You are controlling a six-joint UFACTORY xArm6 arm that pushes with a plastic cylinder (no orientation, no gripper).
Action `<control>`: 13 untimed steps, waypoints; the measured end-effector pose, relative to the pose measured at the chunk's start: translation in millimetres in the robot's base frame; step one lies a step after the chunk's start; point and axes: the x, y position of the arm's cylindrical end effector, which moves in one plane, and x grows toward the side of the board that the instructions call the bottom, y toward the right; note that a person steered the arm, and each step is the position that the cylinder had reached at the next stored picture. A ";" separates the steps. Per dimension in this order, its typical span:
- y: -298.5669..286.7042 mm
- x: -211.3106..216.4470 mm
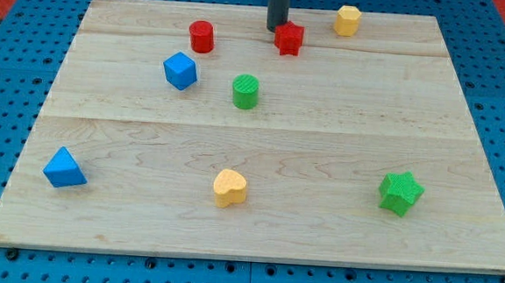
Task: Move the yellow hexagon to the bottom right side of the red star
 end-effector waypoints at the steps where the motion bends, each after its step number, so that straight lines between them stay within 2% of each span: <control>1: 26.1 2.5; 2: 38.1 -37.9; 3: 35.4 -56.6; 4: 88.2 -55.6; 5: 167.2 -51.5; 7: 169.1 13.0; 8: 186.7 -26.4; 9: 212.3 -20.8; 10: 204.6 13.1; 12: 143.2 68.0; 13: 140.0 73.8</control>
